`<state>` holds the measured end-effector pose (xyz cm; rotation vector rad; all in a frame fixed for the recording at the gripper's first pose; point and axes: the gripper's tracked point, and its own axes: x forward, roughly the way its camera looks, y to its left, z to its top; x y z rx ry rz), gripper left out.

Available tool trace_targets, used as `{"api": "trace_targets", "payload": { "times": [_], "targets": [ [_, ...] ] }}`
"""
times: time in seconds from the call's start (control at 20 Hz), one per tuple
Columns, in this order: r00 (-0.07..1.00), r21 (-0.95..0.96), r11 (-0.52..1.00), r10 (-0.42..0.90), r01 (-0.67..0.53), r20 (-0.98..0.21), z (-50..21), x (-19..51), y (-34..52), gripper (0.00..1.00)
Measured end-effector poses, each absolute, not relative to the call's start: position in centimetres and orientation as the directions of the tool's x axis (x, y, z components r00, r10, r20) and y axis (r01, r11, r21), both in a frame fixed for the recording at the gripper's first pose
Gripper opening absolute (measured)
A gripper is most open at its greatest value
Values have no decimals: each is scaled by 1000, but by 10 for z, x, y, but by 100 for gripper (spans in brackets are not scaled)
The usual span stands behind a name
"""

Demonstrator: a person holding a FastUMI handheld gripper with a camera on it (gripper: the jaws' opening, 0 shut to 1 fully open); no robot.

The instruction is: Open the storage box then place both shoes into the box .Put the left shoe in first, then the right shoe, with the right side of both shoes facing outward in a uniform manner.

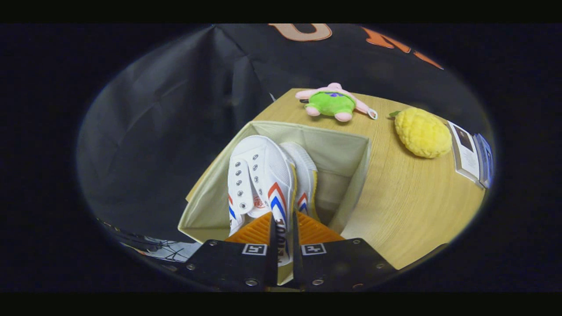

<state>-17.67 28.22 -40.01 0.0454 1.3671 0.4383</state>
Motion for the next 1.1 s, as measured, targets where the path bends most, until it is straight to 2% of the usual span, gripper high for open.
{"api": "trace_targets", "payload": {
  "times": [0.05,0.25,0.4,0.6,0.65,0.75,0.95,1.1],
  "targets": [
    [139,278,919,325,-281,-935,-400,-182,284,15],
    [152,334,892,392,-306,-908,-391,-185,288,34],
    [254,364,883,441,-297,-861,-371,-161,289,48],
    [416,339,897,434,-285,-799,-344,-125,267,65],
    [465,330,901,429,-281,-774,-332,-117,259,74],
    [556,301,916,400,-265,-729,-312,-99,236,85],
    [718,198,953,302,-228,-627,-269,-69,181,92],
    [819,123,975,222,-185,-529,-234,-54,138,92]
  ]
}}
